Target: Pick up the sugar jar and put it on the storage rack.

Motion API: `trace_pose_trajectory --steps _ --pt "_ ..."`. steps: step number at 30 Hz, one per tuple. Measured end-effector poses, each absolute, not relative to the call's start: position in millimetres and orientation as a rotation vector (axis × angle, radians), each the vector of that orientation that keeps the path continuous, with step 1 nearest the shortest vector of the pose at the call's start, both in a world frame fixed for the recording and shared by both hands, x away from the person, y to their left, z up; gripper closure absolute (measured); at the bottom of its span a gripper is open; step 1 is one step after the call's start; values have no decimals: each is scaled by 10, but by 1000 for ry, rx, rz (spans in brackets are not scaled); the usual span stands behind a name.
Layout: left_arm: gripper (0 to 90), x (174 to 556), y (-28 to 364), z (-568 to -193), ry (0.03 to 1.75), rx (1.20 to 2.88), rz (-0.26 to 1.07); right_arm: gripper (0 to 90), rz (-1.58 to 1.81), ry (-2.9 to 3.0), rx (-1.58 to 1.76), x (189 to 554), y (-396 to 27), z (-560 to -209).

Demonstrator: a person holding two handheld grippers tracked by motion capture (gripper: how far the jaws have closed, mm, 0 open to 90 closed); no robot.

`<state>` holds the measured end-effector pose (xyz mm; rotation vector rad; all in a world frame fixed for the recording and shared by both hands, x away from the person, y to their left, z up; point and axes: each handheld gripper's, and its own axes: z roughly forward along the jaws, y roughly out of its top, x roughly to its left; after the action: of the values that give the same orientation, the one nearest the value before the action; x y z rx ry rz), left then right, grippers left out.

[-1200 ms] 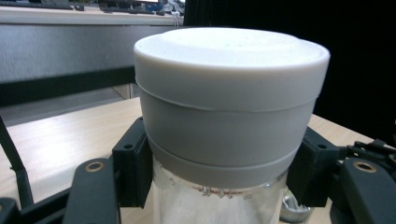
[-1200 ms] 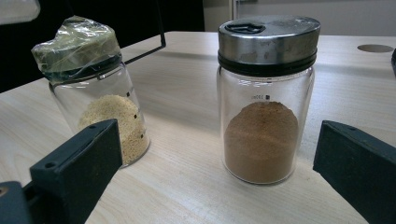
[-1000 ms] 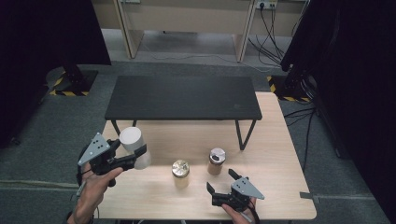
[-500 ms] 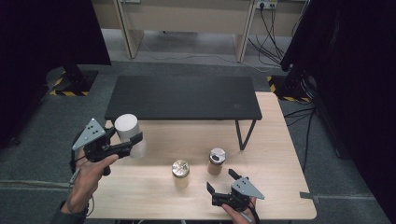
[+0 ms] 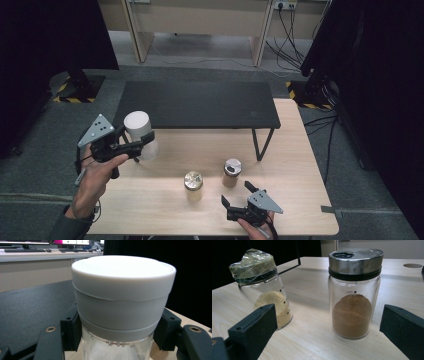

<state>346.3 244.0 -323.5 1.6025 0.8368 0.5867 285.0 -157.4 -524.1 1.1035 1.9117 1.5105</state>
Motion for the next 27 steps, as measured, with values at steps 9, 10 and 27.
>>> trace_pose_trajectory --steps 9,10,27 --pt "351 3561 2447 -3081 850 1601 607 13 1511 1912 1104 2850 -1574 -5241" --pt "351 3568 2449 -3071 850 1601 607 13 1511 1912 1103 2850 -1574 -5242" --pt "351 3775 2504 -2915 909 1582 634 13 1515 1910 1109 2853 -1579 -5242"
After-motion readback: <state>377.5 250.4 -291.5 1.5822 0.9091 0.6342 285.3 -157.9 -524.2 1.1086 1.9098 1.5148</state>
